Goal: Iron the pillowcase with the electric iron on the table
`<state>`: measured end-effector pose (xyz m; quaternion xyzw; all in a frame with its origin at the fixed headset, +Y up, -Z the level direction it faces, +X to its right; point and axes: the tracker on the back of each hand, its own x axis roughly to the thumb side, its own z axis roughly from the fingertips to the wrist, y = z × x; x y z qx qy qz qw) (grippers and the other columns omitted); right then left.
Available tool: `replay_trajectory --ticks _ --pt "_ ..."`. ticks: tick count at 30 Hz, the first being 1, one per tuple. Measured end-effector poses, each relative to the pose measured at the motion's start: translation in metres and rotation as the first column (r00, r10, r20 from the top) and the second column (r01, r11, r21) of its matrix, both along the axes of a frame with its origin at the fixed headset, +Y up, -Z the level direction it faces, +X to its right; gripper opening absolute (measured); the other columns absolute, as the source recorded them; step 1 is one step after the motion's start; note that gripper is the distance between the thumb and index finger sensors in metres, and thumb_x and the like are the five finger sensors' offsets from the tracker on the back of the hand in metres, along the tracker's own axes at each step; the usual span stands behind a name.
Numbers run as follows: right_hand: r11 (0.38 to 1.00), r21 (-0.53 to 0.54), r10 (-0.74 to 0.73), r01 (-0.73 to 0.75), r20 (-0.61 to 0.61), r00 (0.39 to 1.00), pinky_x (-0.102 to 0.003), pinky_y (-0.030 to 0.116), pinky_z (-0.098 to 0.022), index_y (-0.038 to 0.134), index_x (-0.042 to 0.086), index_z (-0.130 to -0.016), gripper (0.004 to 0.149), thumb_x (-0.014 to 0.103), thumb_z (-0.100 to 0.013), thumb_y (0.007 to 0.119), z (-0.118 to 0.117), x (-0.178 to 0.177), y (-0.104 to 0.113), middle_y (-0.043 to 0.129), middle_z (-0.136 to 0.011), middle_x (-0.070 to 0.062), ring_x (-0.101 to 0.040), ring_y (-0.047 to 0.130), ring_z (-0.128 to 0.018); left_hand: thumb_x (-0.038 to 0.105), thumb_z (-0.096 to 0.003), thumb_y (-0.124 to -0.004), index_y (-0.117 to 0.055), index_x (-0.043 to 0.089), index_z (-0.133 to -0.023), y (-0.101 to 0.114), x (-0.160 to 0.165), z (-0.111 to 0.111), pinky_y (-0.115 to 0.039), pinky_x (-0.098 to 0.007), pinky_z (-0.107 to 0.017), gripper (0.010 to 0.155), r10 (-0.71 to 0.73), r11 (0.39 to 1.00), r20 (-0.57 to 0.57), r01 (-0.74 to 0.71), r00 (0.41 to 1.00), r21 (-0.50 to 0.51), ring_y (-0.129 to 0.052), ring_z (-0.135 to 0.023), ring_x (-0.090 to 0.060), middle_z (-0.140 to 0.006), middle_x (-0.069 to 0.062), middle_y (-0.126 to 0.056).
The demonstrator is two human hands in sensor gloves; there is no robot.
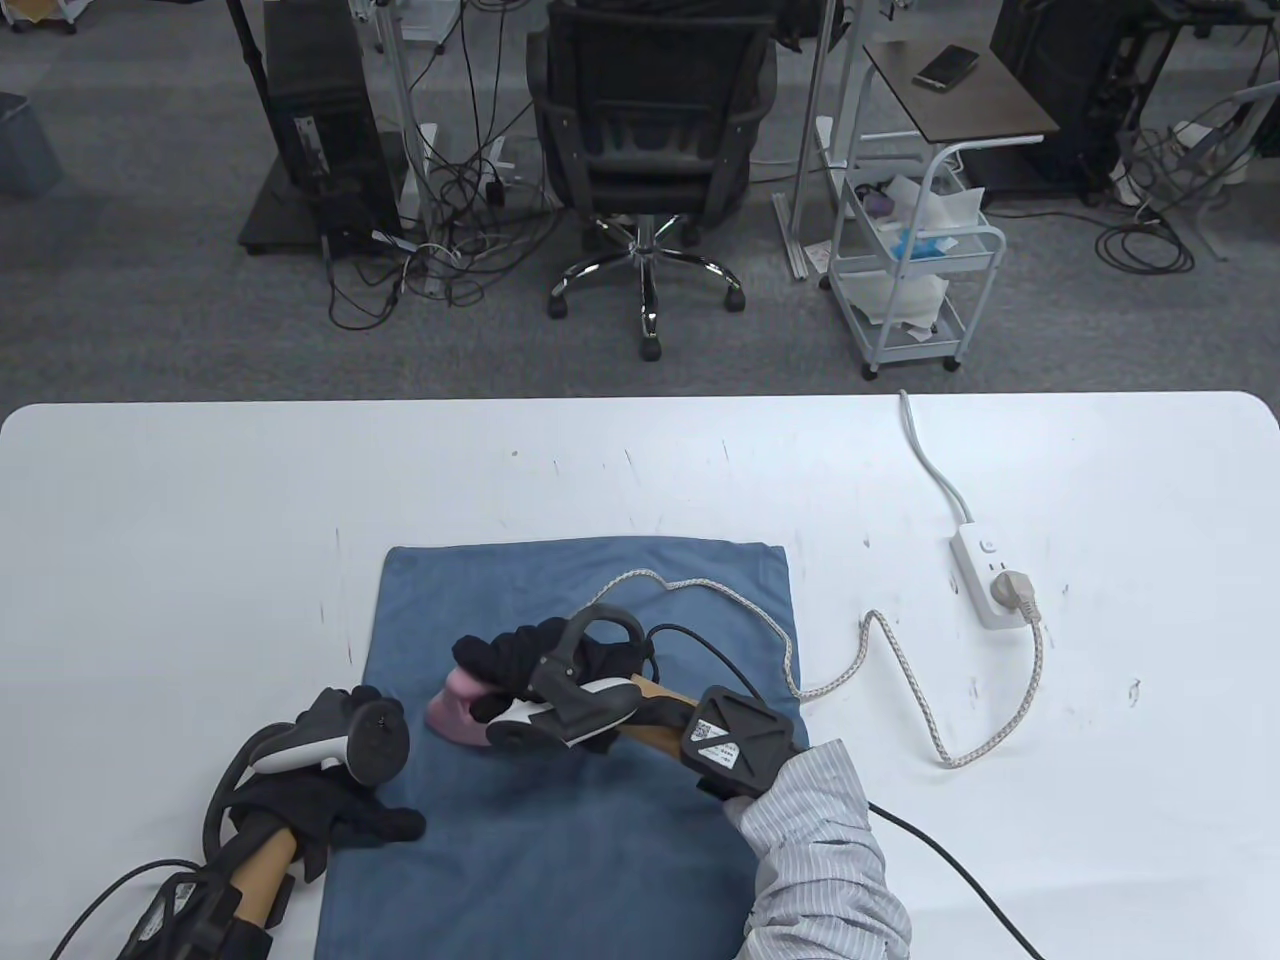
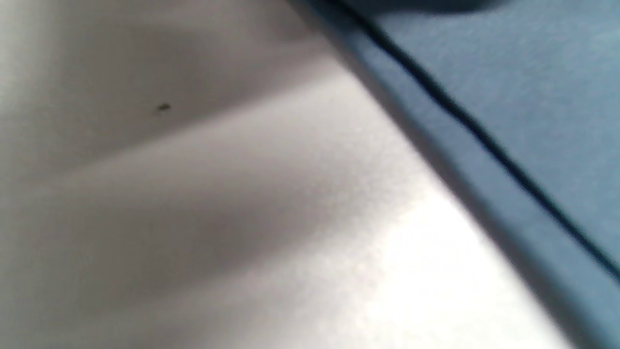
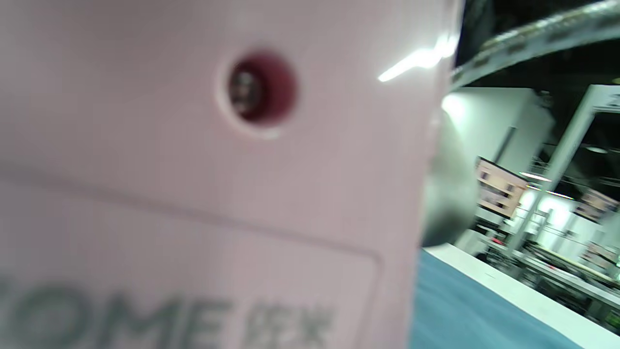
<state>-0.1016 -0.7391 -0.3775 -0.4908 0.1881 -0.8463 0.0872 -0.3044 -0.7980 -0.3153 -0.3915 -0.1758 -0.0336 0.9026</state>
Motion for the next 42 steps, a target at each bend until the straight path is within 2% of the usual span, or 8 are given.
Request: replay_trajectory --ticks 5,13,25,29,32,35,38,42 --pt "1.0 0.005 0.006 -0.007 0.159 0.987 -0.033 0.085 -0.034 0.058 0.005 -0.103 0.067 0.05 -0.054 0.051 -0.029 0.0 0.001 0.088 -0.062 0.004 -0.012 0.092 -0.036 0.072 -0.0427 -0.053 0.018 -0.001 -0.102 0.0 0.0 0.0 -0.006 -0.068 -0.067 0.118 -0.002 1.0 -0.001 0.002 1.0 -0.001 0.013 -0.091 -0.062 -0.102 -0.034 0.025" --pt "0.991 -0.126 -0.026 0.034 0.07 0.997 -0.034 0.084 -0.034 0.06 0.006 -0.103 0.067 0.05 -0.053 0.054 -0.022 0.002 0.005 0.089 -0.061 0.003 -0.014 0.092 -0.035 0.072 -0.0428 -0.053 0.019 -0.001 -0.102 0.0 0.0 0.0 -0.006 -0.068 -0.067 0.118 -0.001 1.0 0.002 0.001 1.0 -0.004 0.013 -0.091 -0.062 -0.101 -0.034 0.025" --pt "0.993 -0.008 0.115 -0.121 0.364 0.924 -0.034 0.085 -0.036 0.056 0.007 -0.104 0.067 0.05 -0.053 0.052 -0.086 0.014 0.011 0.088 -0.063 0.004 -0.013 0.092 -0.037 0.071 -0.044 -0.053 0.018 -0.002 -0.103 0.001 0.0 0.0 -0.006 -0.068 -0.067 0.118 0.006 1.0 -0.002 -0.006 1.0 -0.007 0.012 -0.091 -0.062 -0.102 -0.034 0.024" --pt "0.93 0.169 0.253 -0.326 0.349 0.902 -0.035 0.084 -0.04 0.059 0.012 -0.104 0.067 0.052 -0.05 0.056 -0.081 0.006 0.05 0.09 -0.064 0.004 -0.015 0.093 -0.039 0.069 -0.047 -0.051 0.017 -0.002 -0.104 0.004 -0.006 0.001 -0.007 -0.067 -0.067 0.114 0.117 0.993 -0.029 -0.116 0.993 0.021 0.012 -0.091 -0.062 -0.102 -0.035 0.024" --pt "0.918 0.271 0.192 -0.288 0.332 0.924 -0.036 0.084 -0.042 0.059 0.015 -0.104 0.067 0.053 -0.048 0.059 -0.074 0.0 0.097 0.09 -0.065 0.004 -0.016 0.093 -0.041 0.062 -0.0536 -0.051 0.015 -0.001 -0.105 0.007 -0.012 -0.002 -0.006 -0.067 -0.068 0.104 0.172 0.985 -0.074 -0.17 0.982 0.04 0.012 -0.091 -0.061 -0.103 -0.034 0.023" --pt "0.919 0.336 0.117 -0.205 0.263 0.958 -0.037 0.083 -0.044 0.058 0.015 -0.104 0.067 0.052 -0.048 0.061 -0.06 -0.01 0.123 0.089 -0.067 0.003 -0.017 0.092 -0.044 0.057 -0.0563 -0.052 0.015 -0.001 -0.105 0.005 -0.018 -0.002 -0.006 -0.067 -0.068 0.101 0.127 0.991 -0.091 -0.122 0.988 0.053 0.012 -0.091 -0.061 -0.103 -0.033 0.022" --pt "0.929 0.347 0.086 -0.131 0.142 0.986 -0.036 0.083 -0.043 0.058 0.014 -0.104 0.067 0.052 -0.049 0.059 -0.038 -0.025 0.123 0.089 -0.067 0.004 -0.016 0.092 -0.043 0.06 -0.0543 -0.051 0.014 -0.002 -0.105 0.001 -0.023 -0.002 -0.007 -0.067 -0.067 0.103 0.091 0.995 -0.103 -0.086 0.99 0.049 0.011 -0.091 -0.062 -0.102 -0.035 0.022" --pt "0.985 0.162 0.068 -0.064 -0.024 0.997 -0.034 0.085 -0.04 0.06 0.011 -0.103 0.067 0.052 -0.05 0.057 -0.017 -0.044 0.087 0.09 -0.065 0.005 -0.014 0.094 -0.04 0.065 -0.0501 -0.052 0.015 -0.003 -0.104 -0.001 -0.027 -0.003 -0.007 -0.067 -0.067 0.109 0.073 0.997 -0.144 -0.067 0.987 0.048 0.011 -0.091 -0.062 -0.102 -0.035 0.022"
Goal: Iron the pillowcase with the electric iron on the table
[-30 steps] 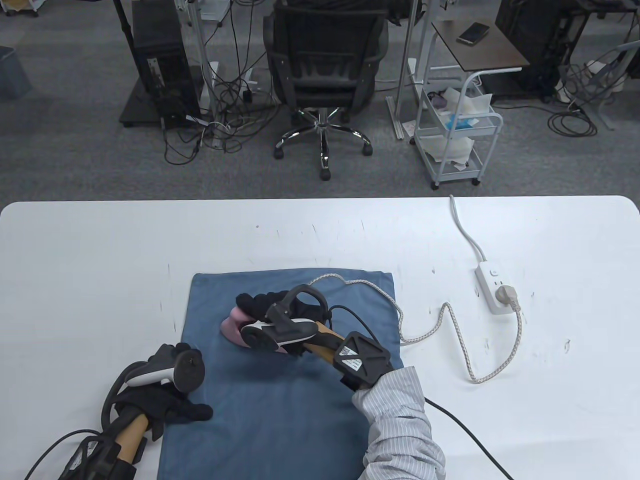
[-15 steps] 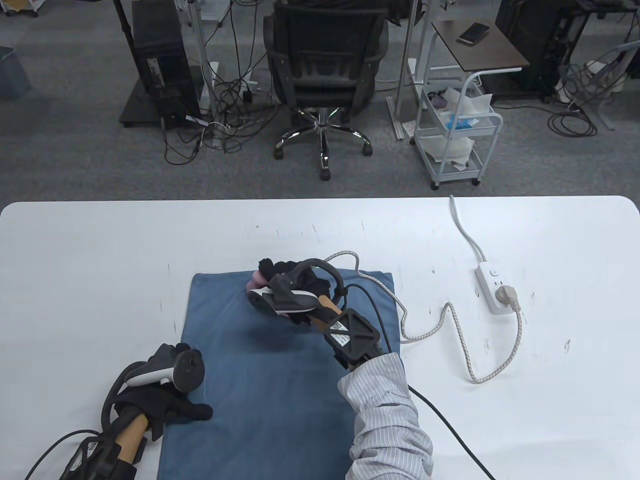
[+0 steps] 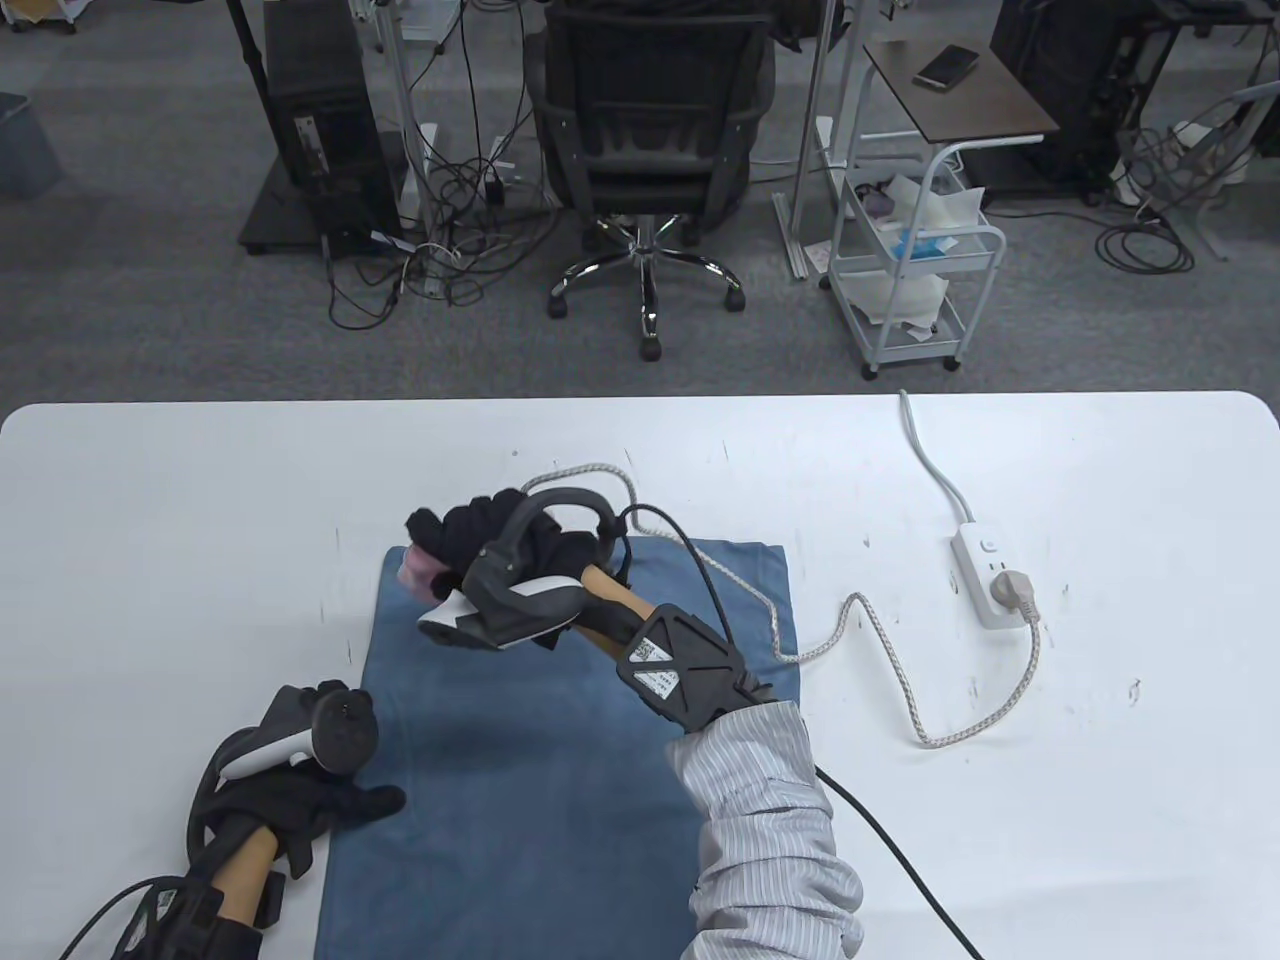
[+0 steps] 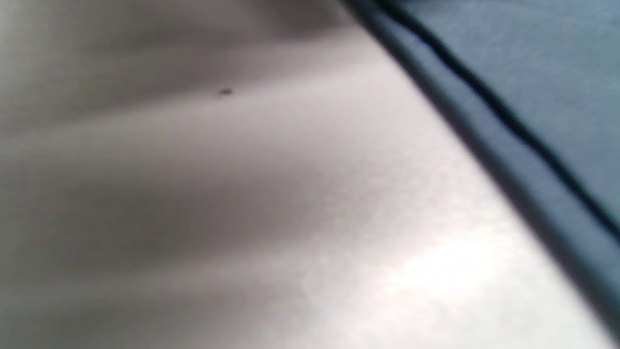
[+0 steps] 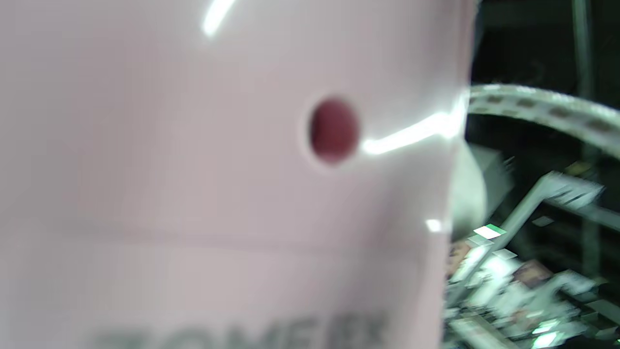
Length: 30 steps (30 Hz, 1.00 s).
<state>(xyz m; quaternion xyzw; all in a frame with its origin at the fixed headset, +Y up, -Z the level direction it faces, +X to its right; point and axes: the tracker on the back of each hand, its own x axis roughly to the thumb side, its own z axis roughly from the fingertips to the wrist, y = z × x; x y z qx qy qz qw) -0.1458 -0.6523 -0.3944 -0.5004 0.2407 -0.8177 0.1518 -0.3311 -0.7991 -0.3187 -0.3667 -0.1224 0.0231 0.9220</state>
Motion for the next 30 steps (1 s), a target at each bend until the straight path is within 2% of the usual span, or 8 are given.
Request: replay_trajectory --ticks 4,9,11,13,20,23,26,30 --pt "0.983 -0.182 -0.049 0.037 -0.061 0.997 -0.034 0.085 -0.039 0.06 0.009 -0.103 0.067 0.051 -0.051 0.056 0.016 -0.018 -0.047 0.09 -0.065 0.004 -0.014 0.094 -0.039 0.067 -0.0485 -0.052 0.018 -0.002 -0.103 -0.002 -0.003 0.0 -0.006 -0.067 -0.067 0.112 0.012 1.0 -0.025 -0.013 1.0 -0.013 0.012 -0.09 -0.062 -0.101 -0.035 0.024" --pt "0.982 -0.172 -0.084 0.075 -0.045 0.995 -0.033 0.086 -0.038 0.06 0.009 -0.103 0.067 0.052 -0.052 0.054 0.014 -0.025 -0.069 0.089 -0.065 0.005 -0.012 0.094 -0.039 0.068 -0.0473 -0.051 0.025 0.001 -0.1 -0.002 -0.004 -0.001 -0.006 -0.067 -0.067 0.115 0.009 1.0 -0.036 -0.01 0.999 -0.024 0.013 -0.09 -0.063 -0.1 -0.036 0.025" --pt "0.972 -0.215 -0.104 0.1 -0.007 0.995 -0.034 0.085 -0.038 0.059 0.008 -0.103 0.067 0.051 -0.052 0.055 0.008 -0.024 -0.076 0.089 -0.065 0.003 -0.014 0.093 -0.039 0.068 -0.0469 -0.052 0.018 -0.001 -0.103 -0.002 -0.003 -0.001 -0.005 -0.068 -0.066 0.114 -0.005 1.0 -0.028 0.004 1.0 -0.022 0.013 -0.089 -0.063 -0.1 -0.036 0.025" --pt "0.979 -0.175 -0.098 0.102 0.03 0.995 -0.034 0.084 -0.038 0.059 0.007 -0.104 0.067 0.051 -0.053 0.054 0.002 -0.024 -0.084 0.089 -0.065 0.003 -0.014 0.092 -0.039 0.069 -0.0467 -0.052 0.015 -0.005 -0.104 -0.001 -0.002 -0.001 -0.006 -0.068 -0.066 0.115 -0.023 1.0 -0.014 0.023 1.0 -0.016 0.013 -0.089 -0.063 -0.1 -0.036 0.024" --pt "0.986 -0.113 -0.099 0.125 0.215 0.972 -0.033 0.085 -0.039 0.052 0.004 -0.108 0.072 0.052 -0.054 0.05 -0.027 -0.036 -0.085 0.089 -0.069 0.002 -0.013 0.093 -0.041 0.066 -0.0495 -0.054 0.016 -0.003 -0.104 0.005 0.005 -0.001 -0.005 -0.067 -0.066 0.113 -0.036 0.999 0.046 0.035 0.998 0.021 0.014 -0.089 -0.062 -0.1 -0.035 0.026" --pt "0.939 -0.305 -0.108 0.158 0.174 0.979 -0.039 0.082 -0.048 0.038 0.003 -0.111 0.072 0.05 -0.057 0.048 -0.032 -0.029 -0.08 0.084 -0.082 -0.005 -0.02 0.093 -0.054 0.063 -0.0526 -0.057 0.012 -0.001 -0.107 0.01 0.015 -0.001 -0.008 -0.067 -0.067 0.109 -0.006 0.993 0.129 -0.009 0.992 0.117 0.01 -0.092 -0.061 -0.104 -0.034 0.02" --pt "0.86 -0.483 -0.119 0.163 0.122 0.985 -0.047 0.077 -0.054 0.034 0.01 -0.113 0.066 0.042 -0.059 0.055 -0.035 -0.02 -0.076 0.079 -0.092 -0.016 -0.029 0.089 -0.062 0.061 -0.0545 -0.053 0.007 0.002 -0.11 0.005 0.027 -0.003 -0.007 -0.065 -0.068 0.101 0.011 0.995 0.149 -0.026 0.989 0.099 0.008 -0.096 -0.058 -0.108 -0.03 0.017" --pt "0.831 -0.511 -0.183 0.221 0.125 0.975 -0.043 0.079 -0.053 0.038 0.015 -0.111 0.064 0.041 -0.057 0.059 -0.044 -0.018 -0.077 0.081 -0.091 -0.014 -0.025 0.09 -0.06 0.062 -0.0552 -0.046 0.007 0.003 -0.11 0.003 0.031 -0.003 -0.008 -0.065 -0.071 0.097 -0.029 0.998 0.169 0.019 0.985 0.057 0.004 -0.1 -0.056 -0.111 -0.028 0.014"
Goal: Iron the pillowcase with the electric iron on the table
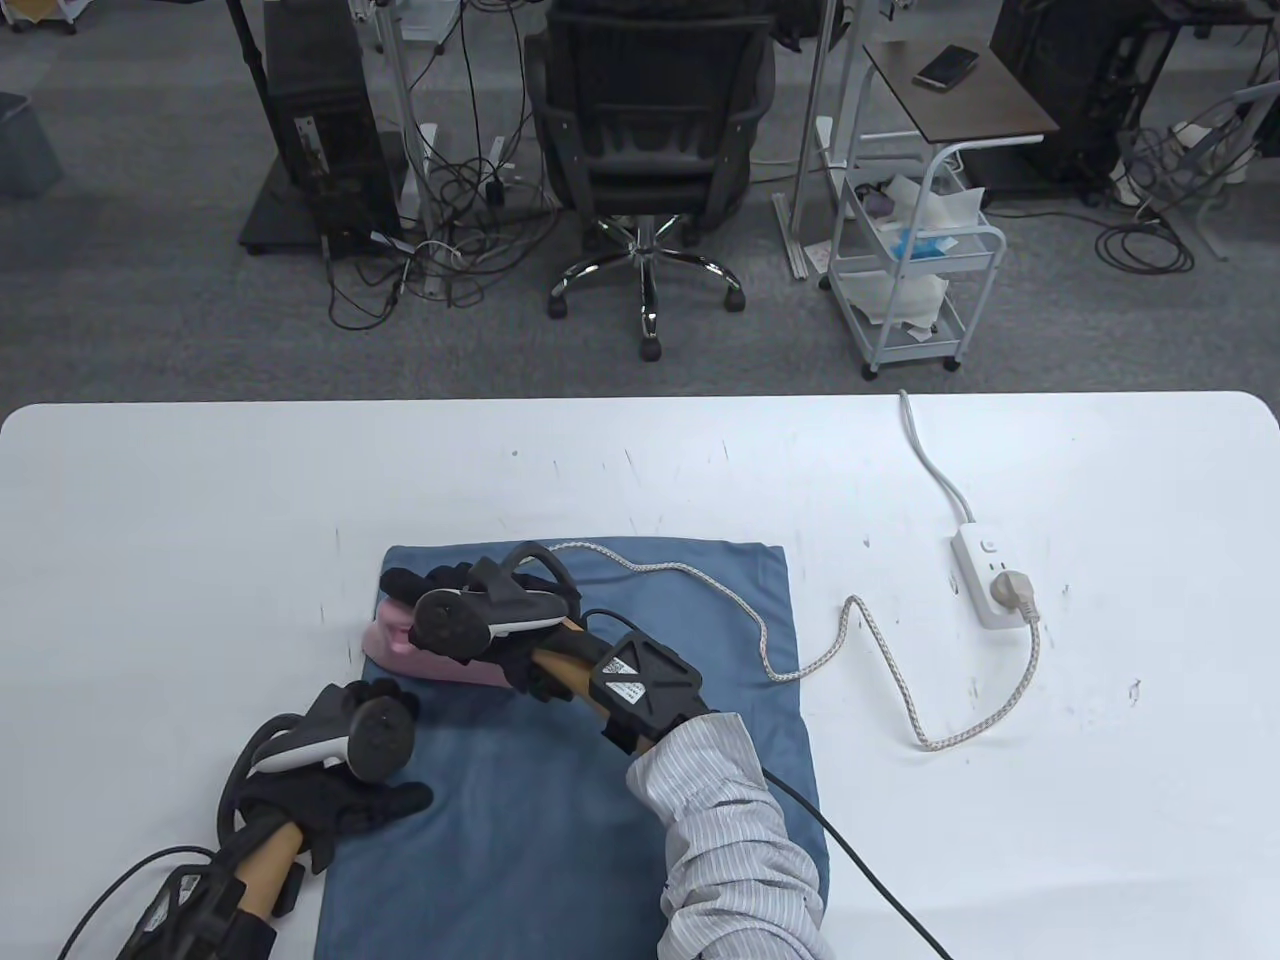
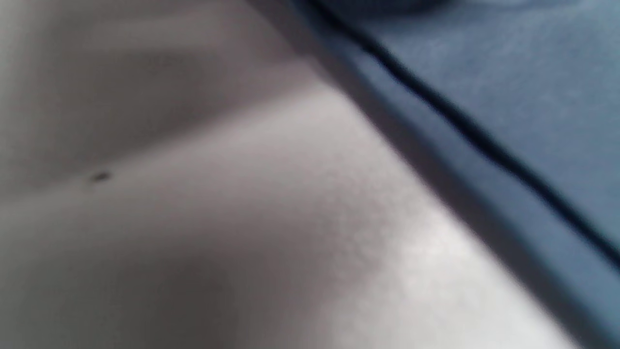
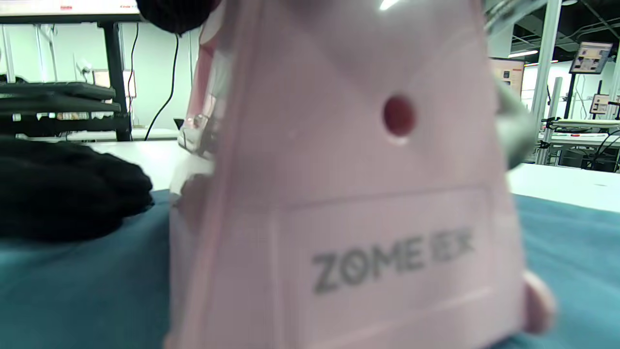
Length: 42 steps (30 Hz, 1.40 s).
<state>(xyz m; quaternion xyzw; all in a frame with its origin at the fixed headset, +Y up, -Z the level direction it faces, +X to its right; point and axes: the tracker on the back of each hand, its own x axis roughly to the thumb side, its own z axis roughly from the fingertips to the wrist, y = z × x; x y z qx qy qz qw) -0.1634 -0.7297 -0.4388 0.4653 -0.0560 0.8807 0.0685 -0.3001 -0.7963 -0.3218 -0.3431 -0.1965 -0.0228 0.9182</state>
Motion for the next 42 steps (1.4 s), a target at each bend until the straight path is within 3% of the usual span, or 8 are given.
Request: replay_trajectory --ticks 6,11,20,26,31,34,38,42 --pt "0.987 0.157 -0.053 0.019 0.22 0.974 -0.041 0.081 -0.051 0.044 0.014 -0.111 0.062 0.04 -0.058 0.059 -0.016 -0.011 -0.008 0.083 -0.091 -0.016 -0.024 0.092 -0.058 0.062 -0.0551 -0.048 0.004 0.003 -0.111 0.0 0.001 0.001 -0.01 -0.065 -0.071 0.097 0.01 1.0 -0.008 -0.01 1.0 0.01 0.002 -0.101 -0.057 -0.112 -0.028 0.012" --pt "0.98 0.192 -0.023 -0.051 0.365 0.931 -0.041 0.081 -0.05 0.043 0.012 -0.112 0.062 0.039 -0.058 0.058 -0.031 -0.015 -0.009 0.082 -0.092 -0.018 -0.025 0.092 -0.059 0.061 -0.0553 -0.048 0.003 0.004 -0.112 0.002 0.0 0.0 -0.011 -0.065 -0.072 0.095 -0.037 0.999 -0.006 0.037 0.999 0.005 -0.001 -0.103 -0.056 -0.113 -0.028 0.01" --pt "0.99 0.142 -0.038 0.009 0.199 0.979 -0.034 0.085 -0.041 0.048 0.011 -0.11 0.062 0.041 -0.057 0.061 -0.013 0.005 -0.001 0.088 -0.086 -0.016 -0.015 0.094 -0.047 0.062 -0.0553 -0.048 0.003 0.003 -0.112 0.002 -0.002 0.002 -0.012 -0.065 -0.072 0.096 -0.035 0.999 -0.006 0.035 0.999 0.01 -0.002 -0.103 -0.057 -0.113 -0.028 0.009" --pt "0.978 0.205 -0.017 -0.05 0.313 0.949 -0.034 0.084 -0.042 0.045 0.011 -0.11 0.062 0.04 -0.058 0.058 -0.028 0.021 -0.007 0.085 -0.087 -0.016 -0.015 0.093 -0.048 0.061 -0.0551 -0.048 0.003 0.004 -0.112 0.001 -0.002 0.003 -0.012 -0.065 -0.072 0.095 -0.019 1.0 -0.014 0.019 1.0 0.016 -0.002 -0.103 -0.057 -0.113 -0.028 0.009" --pt "0.98 0.188 -0.012 -0.069 0.4 0.917 -0.035 0.084 -0.042 0.044 0.01 -0.11 0.062 0.04 -0.058 0.058 -0.043 0.044 -0.006 0.084 -0.087 -0.017 -0.016 0.092 -0.049 0.062 -0.0561 -0.044 0.003 0.004 -0.112 0.003 -0.002 0.001 -0.012 -0.065 -0.073 0.094 -0.027 1.0 -0.013 0.027 1.0 0.002 -0.002 -0.104 -0.057 -0.113 -0.028 0.009" --pt "0.983 0.18 -0.027 -0.037 0.342 0.939 -0.035 0.084 -0.041 0.046 0.01 -0.11 0.062 0.039 -0.057 0.06 -0.033 0.049 -0.002 0.085 -0.087 -0.018 -0.017 0.093 -0.048 0.065 -0.0542 -0.038 0.0 0.002 -0.114 0.003 0.0 0.002 -0.009 -0.066 -0.072 0.095 0.03 0.999 -0.044 -0.029 0.999 0.024 0.001 -0.103 -0.058 -0.115 -0.029 0.009" --pt "0.984 0.176 -0.042 -0.001 0.241 0.97 -0.034 0.085 -0.04 0.047 0.009 -0.11 0.061 0.04 -0.058 0.059 -0.009 0.052 -0.001 0.086 -0.086 -0.017 -0.016 0.094 -0.047 0.07 -0.0498 -0.04 0.008 0.005 -0.112 0.002 0.012 0.003 -0.005 -0.066 -0.07 0.102 0.017 0.996 0.043 -0.02 0.999 0.086 0.006 -0.101 -0.057 -0.112 -0.028 0.014" --pt "0.983 0.18 -0.061 0.016 0.248 0.967 -0.034 0.085 -0.04 0.047 0.009 -0.11 0.061 0.04 -0.058 0.058 -0.003 0.058 -0.006 0.086 -0.086 -0.018 -0.016 0.093 -0.046 0.072 -0.048 -0.042 0.011 0.005 -0.11 -0.004 0.021 0.005 -0.007 -0.066 -0.071 0.106 -0.1 0.995 0.082 0.099 0.992 0.017 0.004 -0.102 -0.058 -0.112 -0.028 0.015"
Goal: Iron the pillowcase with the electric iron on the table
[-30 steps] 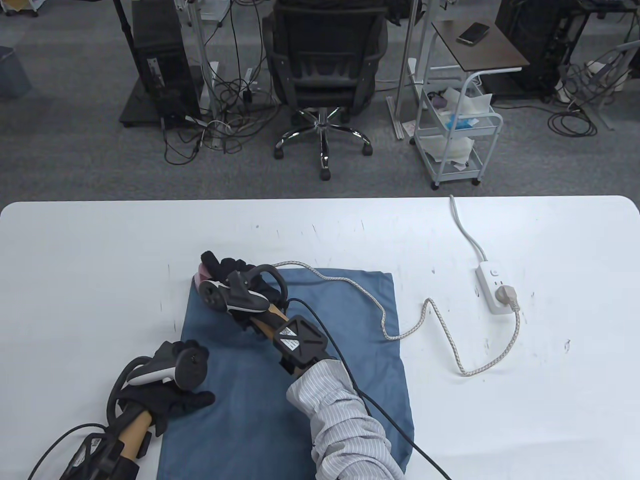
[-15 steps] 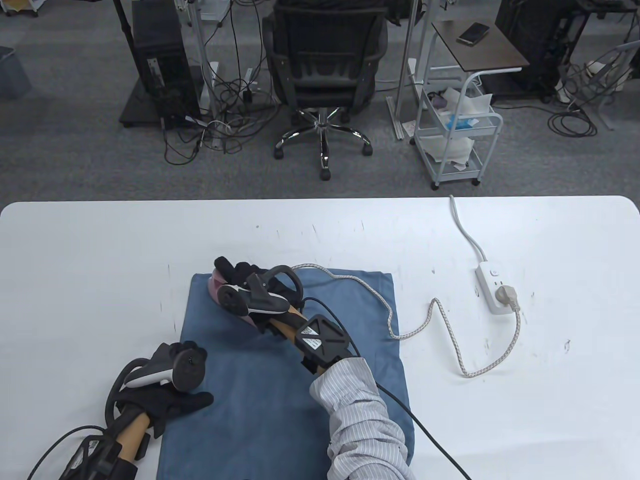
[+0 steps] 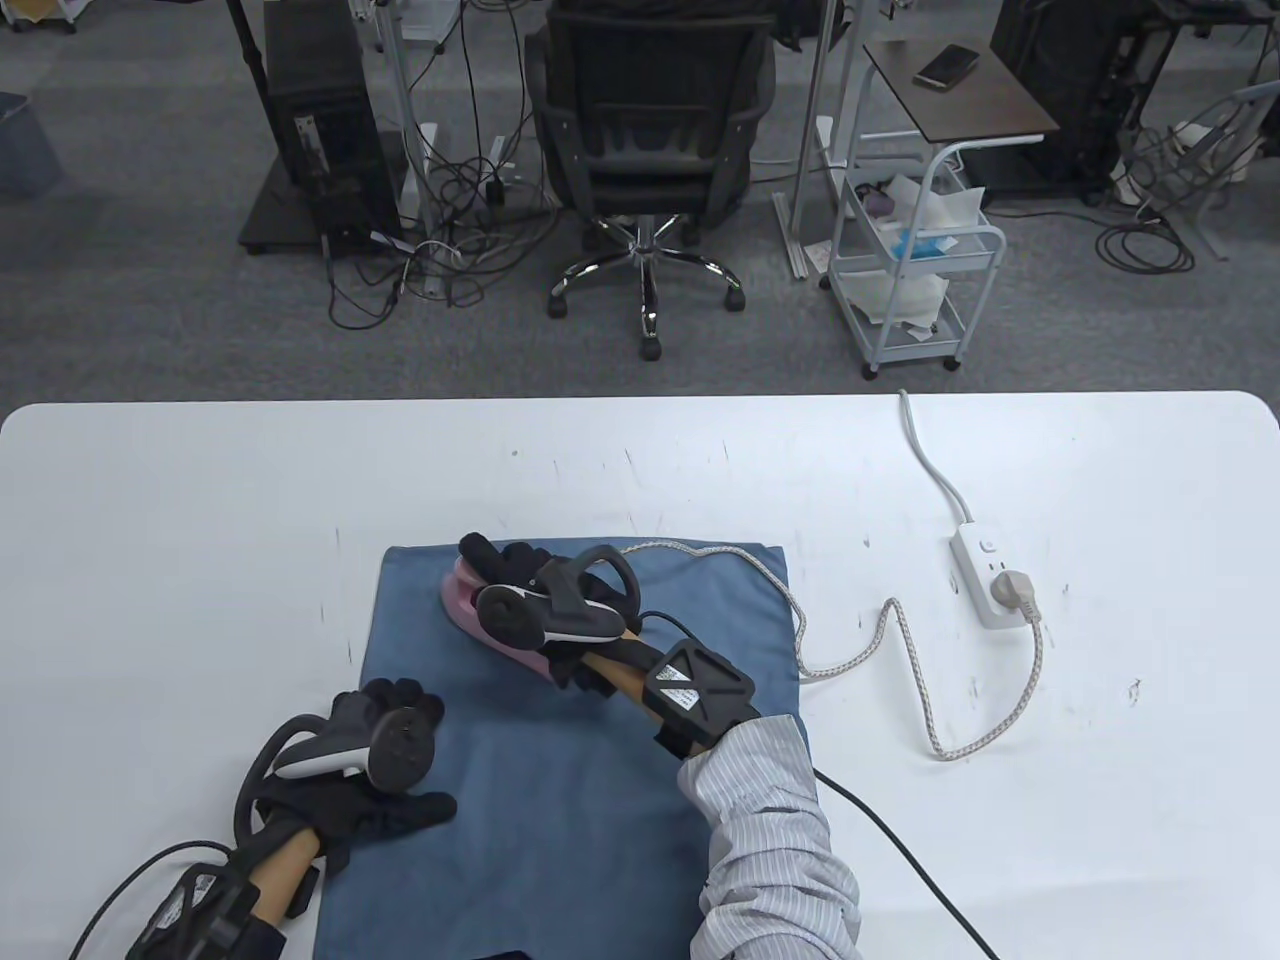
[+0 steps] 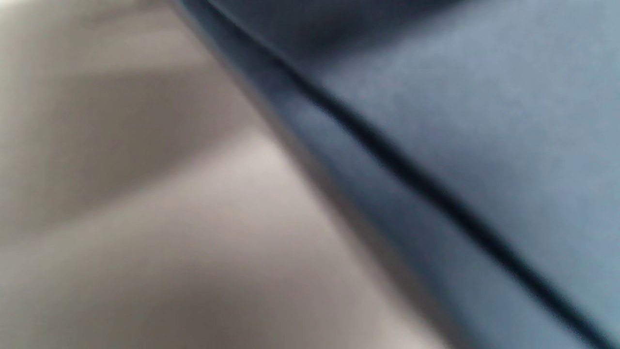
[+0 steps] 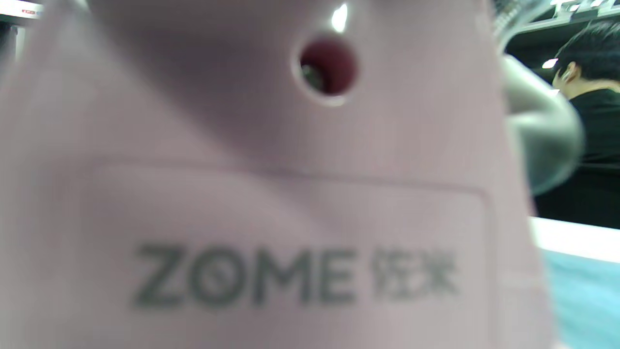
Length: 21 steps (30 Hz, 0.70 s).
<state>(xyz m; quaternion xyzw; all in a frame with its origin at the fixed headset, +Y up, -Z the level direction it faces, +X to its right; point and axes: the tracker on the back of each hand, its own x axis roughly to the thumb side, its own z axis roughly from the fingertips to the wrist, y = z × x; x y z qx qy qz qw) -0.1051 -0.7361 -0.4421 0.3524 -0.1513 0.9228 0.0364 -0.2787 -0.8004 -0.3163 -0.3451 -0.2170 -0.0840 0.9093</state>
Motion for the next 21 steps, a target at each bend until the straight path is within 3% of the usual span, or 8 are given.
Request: replay_trajectory --ticks 9,16,21 --pt "0.998 0.029 0.051 -0.06 0.247 0.968 -0.035 0.084 -0.039 0.046 0.008 -0.11 0.061 0.039 -0.059 0.057 -0.028 0.045 -0.002 0.085 -0.085 -0.018 -0.016 0.093 -0.046 0.072 -0.0485 -0.044 0.01 0.004 -0.11 0.001 0.0 0.0 -0.01 -0.067 -0.071 0.107 0.035 0.999 -0.009 -0.035 0.999 0.001 0.003 -0.101 -0.059 -0.111 -0.029 0.014" --pt "0.997 0.022 0.064 -0.07 0.201 0.977 -0.034 0.085 -0.04 0.046 0.009 -0.11 0.061 0.04 -0.058 0.057 -0.01 0.07 0.0 0.085 -0.086 -0.018 -0.015 0.093 -0.046 0.072 -0.0484 -0.044 0.01 0.004 -0.11 0.001 -0.001 0.001 -0.01 -0.067 -0.071 0.107 0.04 0.999 -0.01 -0.04 0.999 0.005 0.003 -0.101 -0.058 -0.111 -0.029 0.014" --pt "0.996 0.016 0.074 -0.083 0.303 0.95 -0.035 0.084 -0.04 0.046 0.009 -0.11 0.061 0.04 -0.058 0.057 -0.02 0.099 -0.001 0.085 -0.086 -0.017 -0.016 0.093 -0.046 0.072 -0.0483 -0.044 0.01 0.004 -0.11 0.001 -0.001 0.0 -0.01 -0.067 -0.071 0.107 0.041 0.999 -0.012 -0.041 0.999 0.005 0.003 -0.101 -0.058 -0.111 -0.029 0.014"
